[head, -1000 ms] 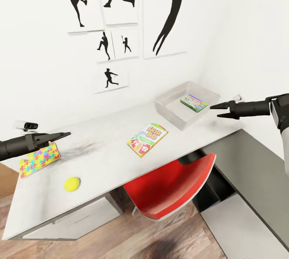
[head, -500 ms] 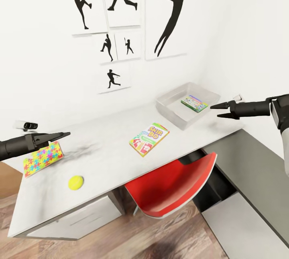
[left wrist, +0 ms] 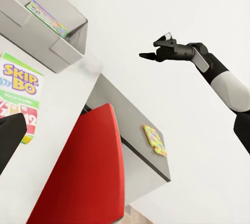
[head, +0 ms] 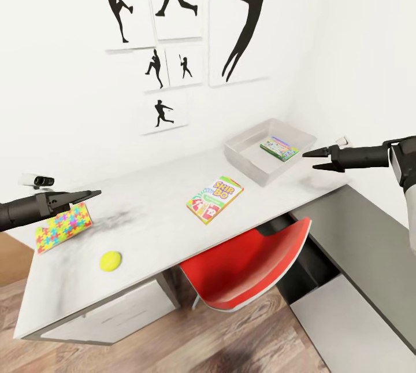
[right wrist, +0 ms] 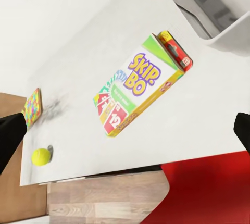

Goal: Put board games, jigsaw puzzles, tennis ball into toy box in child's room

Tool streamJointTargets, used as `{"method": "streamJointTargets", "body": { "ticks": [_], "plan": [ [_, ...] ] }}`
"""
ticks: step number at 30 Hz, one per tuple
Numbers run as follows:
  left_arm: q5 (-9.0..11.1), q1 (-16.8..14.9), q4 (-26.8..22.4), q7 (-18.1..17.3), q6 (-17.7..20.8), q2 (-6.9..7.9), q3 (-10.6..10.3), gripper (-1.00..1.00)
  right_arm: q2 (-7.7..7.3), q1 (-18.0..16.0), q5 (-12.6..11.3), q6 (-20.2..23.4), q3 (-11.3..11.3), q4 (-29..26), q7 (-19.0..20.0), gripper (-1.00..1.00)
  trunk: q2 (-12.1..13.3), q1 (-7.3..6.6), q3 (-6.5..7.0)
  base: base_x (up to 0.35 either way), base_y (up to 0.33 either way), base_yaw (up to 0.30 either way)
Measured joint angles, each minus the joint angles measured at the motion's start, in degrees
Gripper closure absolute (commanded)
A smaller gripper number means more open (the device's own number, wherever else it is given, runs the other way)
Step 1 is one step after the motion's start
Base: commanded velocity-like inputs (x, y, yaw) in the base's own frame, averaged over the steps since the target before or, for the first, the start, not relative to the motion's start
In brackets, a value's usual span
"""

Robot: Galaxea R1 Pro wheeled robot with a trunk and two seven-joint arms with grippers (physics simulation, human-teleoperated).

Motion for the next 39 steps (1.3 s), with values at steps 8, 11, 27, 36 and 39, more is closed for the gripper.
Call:
{"method": "streamJointTargets", "body": {
  "ticks": [8, 11, 27, 36, 39],
  "plan": [
    [-0.01, 0.00, 0.00, 0.00, -0.04, 0.01, -0.02, -1.00, -0.01, 0.31, -0.06, 0.00, -0.03, 0.01, 0.08, -1.00, 0.00, 0.00, 0.60, -0.002, 0.144, -0.079],
    [0.00, 0.00, 0.00, 0.00, -0.06, 0.01, 0.01, -1.00, -0.01, 0.42, -0.08, 0.00, -0.04, 0.02, 0.12, -1.00, 0.00, 0.00, 0.86, -0.001, 0.059, -0.097],
    [0.00, 0.21, 0.01, 0.00, -0.47, 1.17, 2.07, -1.00, -0.16, 2.07, -0.47, 0.22, -0.54, -0.06, 0.51, -1.00, 0.00, 0.00, 2.31, -0.010, 0.011, -0.104],
    [-0.07, 0.39, 0.01, 0.00, -0.50, 1.57, 2.79, -1.00, -0.13, 4.56, -0.87, 0.35, -1.84, -2.31, 0.73, -1.00, 0.00, 0.00, 3.13, -0.052, -0.012, -0.106],
    [-0.07, 0.49, 0.01, 0.00, -0.51, 2.08, 2.83, -1.00, -0.11, 5.60, -0.92, 0.44, -2.34, -3.79, 0.72, -1.00, 0.00, 0.00, 3.40, -0.013, -0.005, -0.109]
  ]
}}
